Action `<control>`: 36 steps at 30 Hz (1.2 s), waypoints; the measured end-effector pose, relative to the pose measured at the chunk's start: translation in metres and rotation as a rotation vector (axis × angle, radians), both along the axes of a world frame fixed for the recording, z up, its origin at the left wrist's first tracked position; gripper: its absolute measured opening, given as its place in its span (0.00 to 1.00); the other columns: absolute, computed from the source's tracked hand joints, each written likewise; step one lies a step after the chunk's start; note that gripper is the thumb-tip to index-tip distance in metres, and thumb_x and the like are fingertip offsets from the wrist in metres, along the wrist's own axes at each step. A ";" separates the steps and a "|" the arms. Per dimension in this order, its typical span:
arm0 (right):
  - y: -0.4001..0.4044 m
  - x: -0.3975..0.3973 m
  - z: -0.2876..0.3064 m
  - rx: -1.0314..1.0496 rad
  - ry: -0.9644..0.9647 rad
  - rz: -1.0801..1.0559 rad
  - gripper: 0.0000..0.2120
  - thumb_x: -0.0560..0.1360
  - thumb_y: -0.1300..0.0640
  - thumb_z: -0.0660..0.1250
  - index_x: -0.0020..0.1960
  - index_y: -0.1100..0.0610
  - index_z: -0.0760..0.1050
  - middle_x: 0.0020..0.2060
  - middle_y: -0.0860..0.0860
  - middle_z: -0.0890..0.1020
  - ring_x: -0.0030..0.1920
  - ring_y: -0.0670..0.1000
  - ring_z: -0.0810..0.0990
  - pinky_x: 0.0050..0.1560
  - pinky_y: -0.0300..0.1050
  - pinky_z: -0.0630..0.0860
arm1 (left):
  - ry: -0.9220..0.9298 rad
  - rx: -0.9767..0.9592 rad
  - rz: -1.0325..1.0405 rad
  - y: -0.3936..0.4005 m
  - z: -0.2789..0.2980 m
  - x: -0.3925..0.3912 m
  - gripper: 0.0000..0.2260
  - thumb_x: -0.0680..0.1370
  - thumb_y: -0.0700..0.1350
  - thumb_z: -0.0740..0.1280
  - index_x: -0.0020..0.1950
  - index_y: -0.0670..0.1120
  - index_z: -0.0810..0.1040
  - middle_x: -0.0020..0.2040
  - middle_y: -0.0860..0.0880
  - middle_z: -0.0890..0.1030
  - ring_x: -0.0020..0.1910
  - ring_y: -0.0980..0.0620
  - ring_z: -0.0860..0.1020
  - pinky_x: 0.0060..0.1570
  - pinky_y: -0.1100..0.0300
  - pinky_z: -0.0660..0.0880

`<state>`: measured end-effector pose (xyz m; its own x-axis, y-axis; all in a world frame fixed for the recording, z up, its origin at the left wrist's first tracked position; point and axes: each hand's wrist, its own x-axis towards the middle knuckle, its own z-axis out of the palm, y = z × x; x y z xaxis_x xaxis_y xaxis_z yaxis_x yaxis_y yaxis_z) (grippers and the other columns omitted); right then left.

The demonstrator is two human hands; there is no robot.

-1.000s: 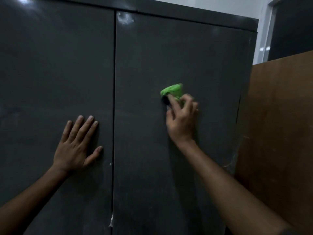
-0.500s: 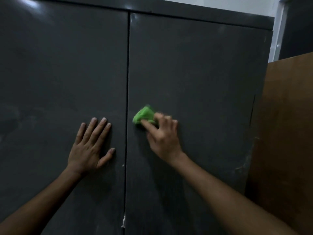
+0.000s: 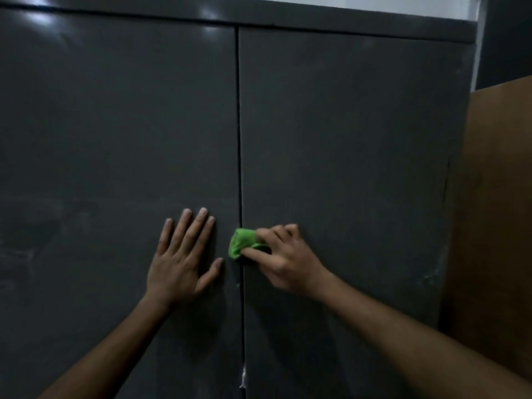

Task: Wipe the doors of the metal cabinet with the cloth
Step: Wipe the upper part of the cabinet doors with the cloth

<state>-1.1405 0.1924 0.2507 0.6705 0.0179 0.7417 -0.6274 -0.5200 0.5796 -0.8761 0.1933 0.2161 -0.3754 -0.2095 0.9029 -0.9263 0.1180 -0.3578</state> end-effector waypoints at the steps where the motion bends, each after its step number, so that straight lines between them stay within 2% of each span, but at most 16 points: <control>1: -0.001 -0.010 0.006 -0.029 0.068 -0.018 0.18 0.72 0.54 0.68 0.62 0.49 0.80 0.55 0.57 0.81 0.47 0.58 0.78 0.47 0.51 0.71 | 0.003 0.009 -0.001 -0.001 -0.001 0.000 0.36 0.79 0.62 0.58 0.82 0.43 0.57 0.82 0.44 0.56 0.81 0.41 0.54 0.79 0.42 0.49; 3: -0.007 -0.019 0.037 -0.079 -0.045 -0.050 0.18 0.71 0.55 0.70 0.61 0.48 0.81 0.54 0.58 0.81 0.47 0.58 0.77 0.47 0.52 0.69 | 0.013 0.025 -0.001 -0.002 -0.002 0.000 0.36 0.79 0.62 0.57 0.82 0.44 0.55 0.83 0.44 0.55 0.82 0.42 0.53 0.79 0.42 0.47; 6: -0.009 -0.006 0.092 -0.016 -0.572 -0.112 0.19 0.72 0.55 0.69 0.62 0.48 0.79 0.54 0.56 0.76 0.49 0.57 0.73 0.48 0.50 0.65 | 0.006 0.037 0.005 -0.003 -0.002 0.002 0.36 0.80 0.63 0.55 0.82 0.44 0.55 0.83 0.44 0.55 0.82 0.42 0.53 0.79 0.42 0.47; 8: -0.006 0.018 0.089 0.024 -0.727 -0.096 0.19 0.72 0.55 0.67 0.63 0.48 0.78 0.55 0.55 0.75 0.50 0.56 0.71 0.47 0.49 0.63 | 0.008 0.042 -0.004 0.001 -0.001 0.001 0.36 0.80 0.62 0.56 0.82 0.44 0.55 0.83 0.44 0.55 0.82 0.42 0.53 0.79 0.42 0.48; 10: -0.001 0.036 0.052 0.044 -0.516 -0.061 0.20 0.73 0.56 0.67 0.64 0.49 0.78 0.56 0.57 0.76 0.50 0.58 0.72 0.48 0.51 0.66 | 0.024 0.040 -0.046 0.005 0.002 0.000 0.35 0.80 0.61 0.58 0.82 0.42 0.57 0.82 0.43 0.56 0.81 0.42 0.54 0.79 0.42 0.49; 12: 0.006 0.036 0.012 0.007 -0.100 -0.038 0.19 0.72 0.56 0.68 0.63 0.50 0.79 0.56 0.58 0.79 0.48 0.59 0.76 0.47 0.51 0.69 | 0.037 0.046 -0.129 0.010 0.004 0.002 0.35 0.80 0.59 0.59 0.81 0.40 0.57 0.82 0.42 0.57 0.81 0.42 0.55 0.79 0.42 0.51; 14: 0.010 0.026 0.013 -0.011 0.114 -0.074 0.19 0.72 0.55 0.69 0.63 0.48 0.79 0.55 0.57 0.80 0.46 0.58 0.77 0.46 0.51 0.70 | 0.029 0.067 -0.226 0.016 0.003 0.009 0.35 0.81 0.58 0.60 0.81 0.39 0.56 0.82 0.41 0.57 0.81 0.42 0.56 0.79 0.43 0.52; 16: 0.005 0.028 0.043 -0.043 -0.011 -0.088 0.19 0.72 0.55 0.69 0.62 0.48 0.80 0.54 0.57 0.80 0.46 0.58 0.77 0.46 0.51 0.71 | 0.033 0.071 -0.259 0.024 0.000 0.022 0.35 0.80 0.57 0.61 0.81 0.39 0.56 0.81 0.41 0.57 0.81 0.42 0.57 0.80 0.44 0.52; 18: 0.002 0.041 0.076 -0.009 -0.332 -0.102 0.19 0.72 0.56 0.69 0.62 0.49 0.80 0.54 0.57 0.78 0.48 0.59 0.74 0.46 0.51 0.69 | 0.065 0.065 -0.234 0.032 -0.004 0.040 0.35 0.80 0.57 0.62 0.80 0.38 0.59 0.81 0.41 0.59 0.81 0.41 0.57 0.80 0.44 0.52; 21: 0.004 0.075 0.073 0.061 -0.634 -0.063 0.19 0.73 0.57 0.68 0.63 0.49 0.79 0.55 0.57 0.76 0.49 0.58 0.72 0.46 0.51 0.66 | 0.123 0.070 -0.141 0.042 -0.012 0.072 0.34 0.80 0.57 0.61 0.78 0.36 0.62 0.80 0.39 0.61 0.80 0.41 0.57 0.79 0.43 0.52; 22: 0.005 0.085 0.055 0.065 -0.566 -0.040 0.19 0.73 0.58 0.68 0.63 0.50 0.79 0.56 0.58 0.76 0.49 0.59 0.73 0.47 0.51 0.68 | 0.126 0.069 -0.118 0.045 -0.014 0.082 0.34 0.79 0.57 0.61 0.78 0.35 0.63 0.80 0.39 0.61 0.80 0.41 0.57 0.79 0.43 0.53; 25: 0.011 0.094 0.002 -0.003 0.015 0.028 0.18 0.72 0.58 0.69 0.62 0.49 0.80 0.56 0.58 0.80 0.46 0.59 0.77 0.46 0.51 0.71 | 0.113 0.062 -0.064 0.051 -0.022 0.111 0.33 0.79 0.56 0.61 0.77 0.35 0.64 0.79 0.38 0.62 0.80 0.40 0.58 0.79 0.43 0.53; 27: 0.009 0.088 0.015 -0.044 0.164 0.004 0.18 0.71 0.57 0.69 0.61 0.47 0.80 0.55 0.56 0.81 0.45 0.58 0.78 0.46 0.51 0.70 | 0.117 0.066 -0.029 0.054 -0.027 0.128 0.33 0.79 0.57 0.61 0.77 0.35 0.64 0.79 0.38 0.62 0.80 0.40 0.58 0.79 0.42 0.53; 33: 0.001 0.116 0.076 0.030 -0.629 -0.043 0.20 0.73 0.56 0.68 0.64 0.48 0.77 0.56 0.56 0.74 0.50 0.57 0.71 0.47 0.50 0.64 | 0.106 0.085 0.039 0.045 -0.036 0.170 0.35 0.81 0.62 0.55 0.79 0.38 0.60 0.81 0.39 0.59 0.81 0.41 0.55 0.79 0.42 0.52; 34: 0.002 0.126 0.063 0.047 -0.636 -0.032 0.20 0.73 0.56 0.68 0.65 0.48 0.77 0.56 0.57 0.74 0.50 0.58 0.71 0.47 0.51 0.65 | 0.084 0.081 0.044 0.042 -0.037 0.175 0.35 0.82 0.63 0.54 0.80 0.40 0.59 0.81 0.41 0.58 0.81 0.42 0.54 0.79 0.43 0.51; 36: 0.007 0.141 0.023 0.026 -0.341 0.024 0.20 0.73 0.58 0.69 0.64 0.49 0.78 0.57 0.59 0.77 0.48 0.60 0.74 0.47 0.52 0.68 | 0.052 0.060 0.050 0.036 -0.037 0.180 0.36 0.82 0.65 0.53 0.81 0.42 0.56 0.82 0.43 0.55 0.81 0.43 0.53 0.79 0.44 0.50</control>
